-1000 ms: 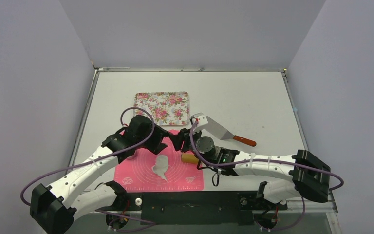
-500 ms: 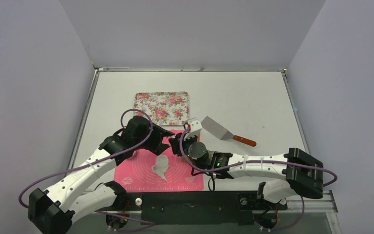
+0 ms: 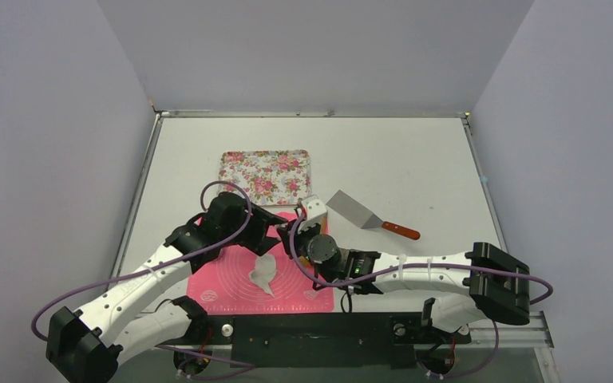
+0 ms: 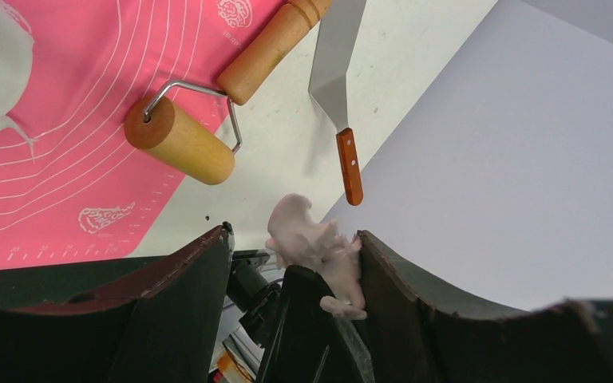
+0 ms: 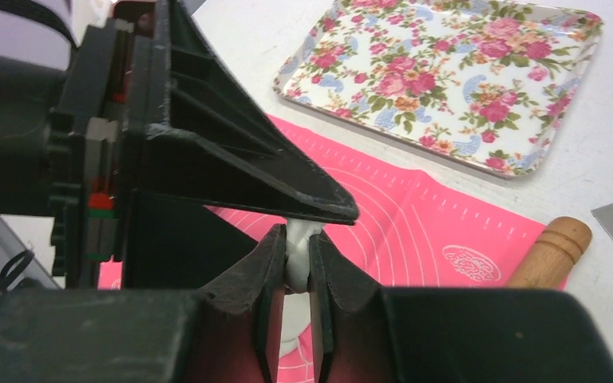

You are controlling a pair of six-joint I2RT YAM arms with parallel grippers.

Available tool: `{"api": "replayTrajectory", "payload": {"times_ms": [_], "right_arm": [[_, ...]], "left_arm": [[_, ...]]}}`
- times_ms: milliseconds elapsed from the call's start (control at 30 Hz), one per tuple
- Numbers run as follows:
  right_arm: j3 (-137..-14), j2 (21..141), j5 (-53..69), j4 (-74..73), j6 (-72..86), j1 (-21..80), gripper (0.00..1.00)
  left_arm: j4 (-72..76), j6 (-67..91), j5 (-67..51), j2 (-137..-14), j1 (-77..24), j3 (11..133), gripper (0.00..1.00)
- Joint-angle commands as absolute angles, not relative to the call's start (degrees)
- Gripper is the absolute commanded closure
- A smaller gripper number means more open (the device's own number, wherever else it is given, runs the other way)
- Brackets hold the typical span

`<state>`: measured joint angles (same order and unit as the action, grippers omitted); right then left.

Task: Roll out the dumpling wrappers from the dough
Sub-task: Place the dumpling wrapper on the work surface.

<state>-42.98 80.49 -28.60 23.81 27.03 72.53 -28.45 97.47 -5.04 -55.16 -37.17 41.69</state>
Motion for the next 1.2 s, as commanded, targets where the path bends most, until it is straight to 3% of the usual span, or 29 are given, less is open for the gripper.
{"api": "replayTrajectory", "payload": {"times_ms": [0,200,400,500,633,867,1167], "right_arm": [[-42.9,80.4,-19.5,25.1,23.5,74.8,0.89],[-40.8,77.4,-13.6,23.2,24.1,76.4,0.9],[-38.0,71.1,-17.9,20.2,27.0,76.1,0.89],[-35.0,69.5,-20.3,18.8,30.7,73.4,0.87],[-31.2,70.5,-13.6,22.5,38.6,66.0,0.85],[-40.2,85.4,-1.1,23.8,40.2,62.1,0.74],[-45.2,100.3,13.5,32.5,47.6,57.5,0.52]], "left_arm": [[-24.9,97.8,-5.4,-54.5,-37.1,41.7,0.44],[-25.5,96.8,-5.3,-54.3,-36.4,41.7,0.44],[-27.2,95.2,-4.6,-53.3,-35.8,41.5,0.44],[-30.9,92.9,-1.4,-52.5,-35.5,42.9,0.44],[-39.5,89.0,5.2,-51.7,-35.3,45.7,0.44],[-41.4,82.0,8.3,-50.5,-35.2,47.3,0.44],[-36.2,78.2,3.1,-53.7,-34.8,45.2,0.44]]}}
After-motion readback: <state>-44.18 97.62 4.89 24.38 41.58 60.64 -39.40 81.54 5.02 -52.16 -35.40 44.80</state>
